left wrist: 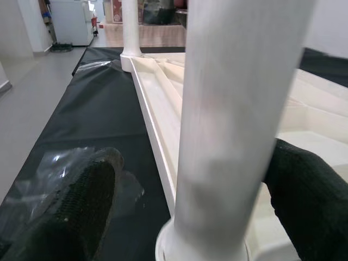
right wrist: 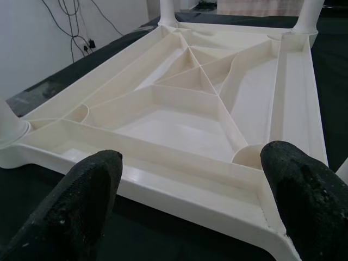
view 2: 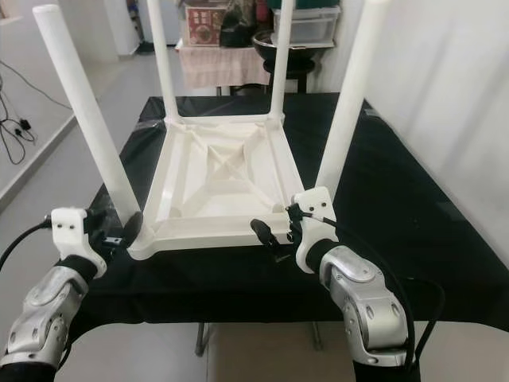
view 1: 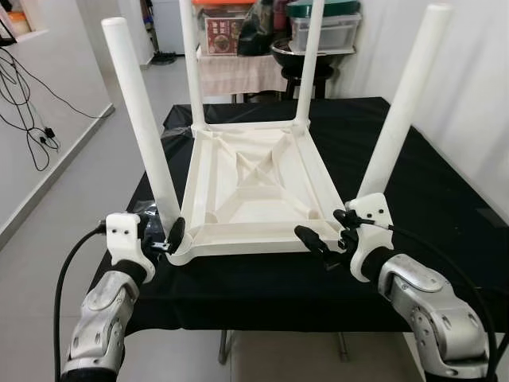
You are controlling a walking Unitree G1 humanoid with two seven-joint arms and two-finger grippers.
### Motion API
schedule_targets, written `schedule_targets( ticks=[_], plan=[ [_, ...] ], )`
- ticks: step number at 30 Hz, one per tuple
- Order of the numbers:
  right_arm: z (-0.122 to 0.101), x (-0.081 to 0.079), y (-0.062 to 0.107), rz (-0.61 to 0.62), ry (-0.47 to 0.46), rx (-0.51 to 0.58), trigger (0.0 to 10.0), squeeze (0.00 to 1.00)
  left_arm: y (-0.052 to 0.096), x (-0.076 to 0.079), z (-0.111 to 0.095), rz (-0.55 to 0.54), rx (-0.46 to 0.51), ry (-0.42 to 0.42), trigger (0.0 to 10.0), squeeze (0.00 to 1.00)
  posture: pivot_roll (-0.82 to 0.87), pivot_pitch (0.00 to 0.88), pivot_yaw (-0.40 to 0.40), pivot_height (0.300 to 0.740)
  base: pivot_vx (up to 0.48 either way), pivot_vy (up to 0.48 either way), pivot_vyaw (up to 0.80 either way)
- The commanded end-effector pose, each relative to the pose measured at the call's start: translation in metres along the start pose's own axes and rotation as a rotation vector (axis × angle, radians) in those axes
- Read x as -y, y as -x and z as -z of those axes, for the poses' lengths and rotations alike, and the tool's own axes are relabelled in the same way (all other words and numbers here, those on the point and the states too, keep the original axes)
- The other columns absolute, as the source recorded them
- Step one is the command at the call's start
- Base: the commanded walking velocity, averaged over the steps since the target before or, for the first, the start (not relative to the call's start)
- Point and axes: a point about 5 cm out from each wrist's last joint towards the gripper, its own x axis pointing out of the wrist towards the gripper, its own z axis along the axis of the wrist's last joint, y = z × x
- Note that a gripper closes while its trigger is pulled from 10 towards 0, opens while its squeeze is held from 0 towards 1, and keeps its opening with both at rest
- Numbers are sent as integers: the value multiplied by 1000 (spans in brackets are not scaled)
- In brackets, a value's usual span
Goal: Building children table
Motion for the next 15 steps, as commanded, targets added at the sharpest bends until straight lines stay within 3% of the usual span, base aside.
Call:
schedule_targets(
  ticks=[1,10,13,15],
  plan=[
    [-5,-5,0,-21,-7,18,10000,0,-6,-10,2,-37,-17,-52,10000,0,-108,25,15,740,0,0,0],
    [-10,-10,3,-64,-2,47,10000,0,-19,-14,8,-57,-32,-65,10000,0,-120,19,18,740,0,0,0],
    [-11,-8,12,-73,-1,53,10000,0,-19,-15,12,-61,-40,-63,10000,0,-125,21,17,740,0,0,0],
    [-9,0,27,-65,10,32,10000,0,-17,-16,17,-65,-53,-66,10000,0,-145,27,25,740,0,0,0]
  ],
)
